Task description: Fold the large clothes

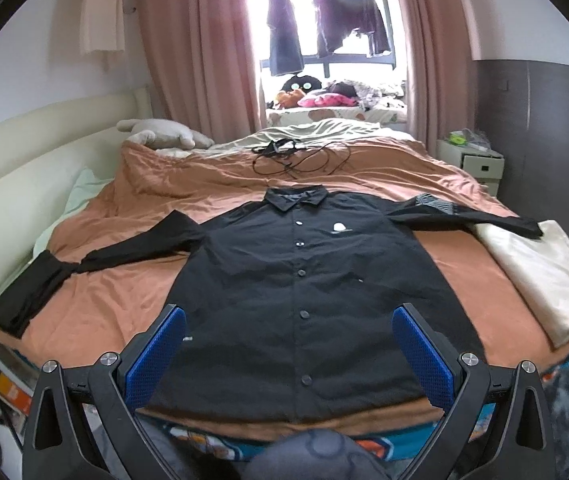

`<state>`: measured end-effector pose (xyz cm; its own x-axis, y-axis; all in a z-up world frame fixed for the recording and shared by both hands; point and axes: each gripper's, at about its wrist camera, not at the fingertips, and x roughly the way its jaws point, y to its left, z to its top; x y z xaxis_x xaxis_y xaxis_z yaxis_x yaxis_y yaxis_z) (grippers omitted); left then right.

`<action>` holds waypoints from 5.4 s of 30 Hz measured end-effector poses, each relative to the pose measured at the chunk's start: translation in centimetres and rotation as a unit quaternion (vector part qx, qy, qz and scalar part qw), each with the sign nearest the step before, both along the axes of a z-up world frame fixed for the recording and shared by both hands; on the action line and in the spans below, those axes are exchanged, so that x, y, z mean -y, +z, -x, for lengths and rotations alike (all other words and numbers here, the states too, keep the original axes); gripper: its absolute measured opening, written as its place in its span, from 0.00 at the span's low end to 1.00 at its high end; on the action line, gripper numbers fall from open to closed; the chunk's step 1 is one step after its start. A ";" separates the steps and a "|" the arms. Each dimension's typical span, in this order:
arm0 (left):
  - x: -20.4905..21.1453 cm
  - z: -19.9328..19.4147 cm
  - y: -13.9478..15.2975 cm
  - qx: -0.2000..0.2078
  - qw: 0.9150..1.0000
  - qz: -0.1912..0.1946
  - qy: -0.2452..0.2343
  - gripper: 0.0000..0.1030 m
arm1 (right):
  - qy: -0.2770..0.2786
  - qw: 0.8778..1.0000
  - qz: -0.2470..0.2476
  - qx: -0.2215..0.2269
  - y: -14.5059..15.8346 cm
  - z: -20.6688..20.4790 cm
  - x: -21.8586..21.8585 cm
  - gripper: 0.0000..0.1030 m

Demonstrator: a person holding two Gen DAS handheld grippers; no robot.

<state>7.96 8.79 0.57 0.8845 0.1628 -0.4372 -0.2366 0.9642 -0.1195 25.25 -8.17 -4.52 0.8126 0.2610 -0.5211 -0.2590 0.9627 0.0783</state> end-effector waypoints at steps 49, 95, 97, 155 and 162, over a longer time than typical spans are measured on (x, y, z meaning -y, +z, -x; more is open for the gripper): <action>-32.3 -26.8 -8.6 -0.104 0.962 0.157 0.197 0.62 | 0.079 0.981 -0.063 -0.164 -12.5 -32.8 -21.2 0.58; -29.9 -34.4 1.0 0.012 0.969 0.207 0.135 0.02 | 0.109 0.922 -0.225 -0.296 -16.0 -36.9 -18.1 0.06; -28.0 -35.1 3.0 0.020 0.972 0.205 0.114 0.02 | 0.106 0.926 -0.221 -0.286 -15.0 -36.0 -16.7 0.06; -4.9 -43.9 -6.2 -0.124 0.988 0.089 -0.016 0.86 | -0.050 0.957 -0.178 -0.225 -11.8 -38.5 1.4 0.56; -9.3 -42.6 -10.4 -0.133 0.980 0.146 0.034 0.59 | -0.031 0.972 -0.099 -0.210 -12.2 -38.6 -2.2 0.78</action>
